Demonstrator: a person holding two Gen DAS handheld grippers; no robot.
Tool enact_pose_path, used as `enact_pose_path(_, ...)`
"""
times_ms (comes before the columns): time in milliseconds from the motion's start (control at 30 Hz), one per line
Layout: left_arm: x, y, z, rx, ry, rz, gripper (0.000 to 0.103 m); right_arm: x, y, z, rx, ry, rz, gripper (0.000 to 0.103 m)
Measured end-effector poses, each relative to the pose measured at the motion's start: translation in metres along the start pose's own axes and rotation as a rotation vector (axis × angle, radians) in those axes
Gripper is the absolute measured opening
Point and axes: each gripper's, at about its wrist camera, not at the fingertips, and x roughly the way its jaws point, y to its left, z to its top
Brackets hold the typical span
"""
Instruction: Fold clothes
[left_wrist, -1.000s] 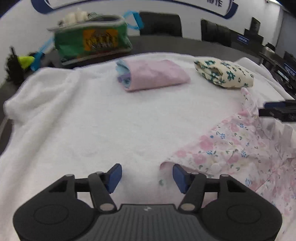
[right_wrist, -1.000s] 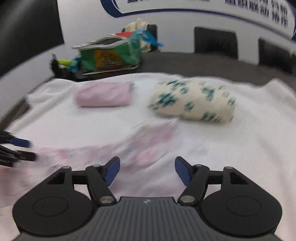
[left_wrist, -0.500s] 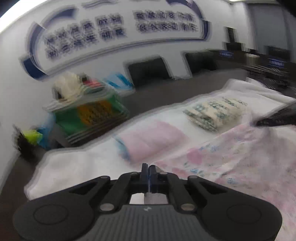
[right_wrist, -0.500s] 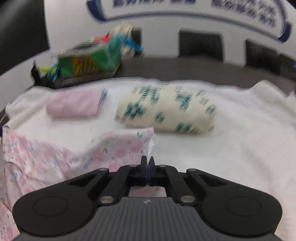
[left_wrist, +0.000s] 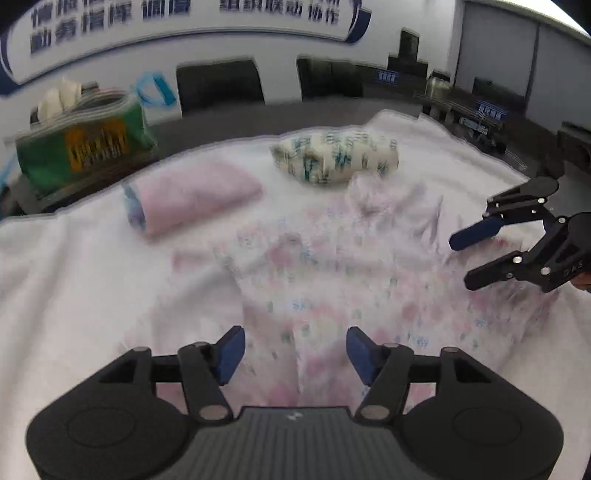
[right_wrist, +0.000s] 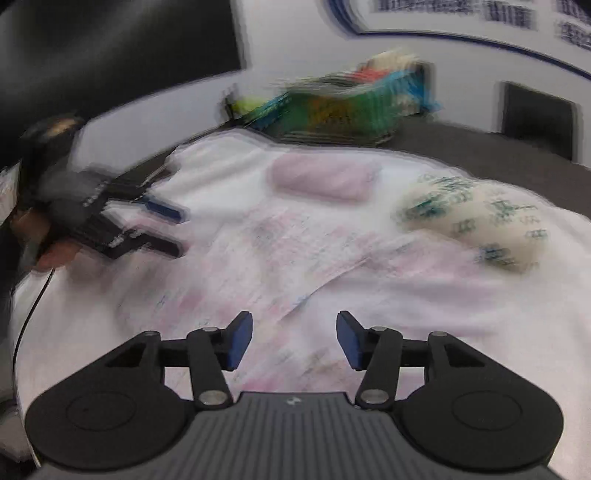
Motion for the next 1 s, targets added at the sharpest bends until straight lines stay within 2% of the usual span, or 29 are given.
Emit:
enact_pose_path(67,0.005,0.002,-0.005,-0.053,0.036,-0.024,0.000,0.017,-0.003,-0.005,0.004,0.059,-0.046,0.051)
enact_pose_path(100,0.004,0.004,-0.007,-0.086,0.044,-0.041,0.001,0.022,-0.006,-0.006,0.022,0.077,-0.056,0.042)
enact_pose_path(133,-0.003,0.005,-0.009,-0.106,0.020,-0.050,0.001,0.024,-0.010,-0.008,0.039,0.087,-0.042,0.016)
enact_pose_path(167,-0.017,0.003,-0.013,-0.104,-0.017,-0.050,0.001,0.021,-0.010,-0.010,0.033,0.089,-0.019,0.008)
enact_pose_path(233,-0.046,-0.001,-0.021,-0.100,-0.088,-0.055,0.000,0.002,0.007,-0.014,-0.032,0.042,-0.014,0.007)
enact_pose_path(333,-0.094,-0.020,-0.047,-0.080,-0.172,-0.120,0.000,-0.035,0.033,-0.022,-0.148,-0.034,0.014,0.006)
enact_pose_path(400,-0.123,-0.044,-0.077,-0.003,-0.172,-0.160,0.000,-0.061,0.057,-0.034,-0.237,-0.038,0.069,0.006)
enact_pose_path(500,-0.140,-0.068,-0.120,0.096,-0.121,-0.203,0.007,-0.076,0.095,-0.066,-0.394,0.118,0.213,0.010)
enact_pose_path(533,-0.145,-0.076,-0.134,0.129,-0.104,-0.217,0.010,-0.079,0.103,-0.073,-0.420,0.131,0.227,0.013)
enact_pose_path(567,-0.151,-0.080,-0.145,0.147,-0.096,-0.220,0.017,-0.083,0.112,-0.080,-0.446,0.145,0.241,0.021)
enact_pose_path(600,-0.158,-0.072,-0.147,0.107,-0.117,-0.181,0.022,-0.086,0.119,-0.085,-0.467,0.148,0.254,0.029)
enact_pose_path(633,-0.164,-0.063,-0.148,0.059,-0.144,-0.139,0.037,-0.091,0.121,-0.080,-0.458,0.103,0.264,0.046)
enact_pose_path(667,-0.170,-0.049,-0.146,-0.019,-0.189,-0.075,0.056,-0.095,0.122,-0.074,-0.448,0.056,0.270,0.060)
enact_pose_path(700,-0.173,-0.035,-0.144,-0.103,-0.220,0.026,0.063,-0.094,0.123,-0.061,-0.431,-0.001,0.262,0.065)
enact_pose_path(733,-0.172,-0.021,-0.142,-0.187,-0.235,0.141,0.064,-0.092,0.125,-0.048,-0.413,-0.056,0.251,0.071)
enact_pose_path(767,-0.170,-0.008,-0.140,-0.265,-0.244,0.249,0.063,-0.083,0.128,-0.028,-0.395,-0.099,0.228,0.072)
enact_pose_path(833,-0.162,0.012,-0.138,-0.377,-0.221,0.390,0.062,-0.058,0.135,0.011,-0.359,-0.152,0.198,0.072)
enact_pose_path(900,-0.154,0.025,-0.140,-0.435,-0.234,0.377,0.062,-0.016,0.140,0.058,-0.304,-0.168,0.193,0.072)
enact_pose_path(1000,-0.147,0.031,-0.140,-0.468,-0.241,0.305,0.062,0.068,0.160,0.122,-0.262,-0.079,0.189,0.071)
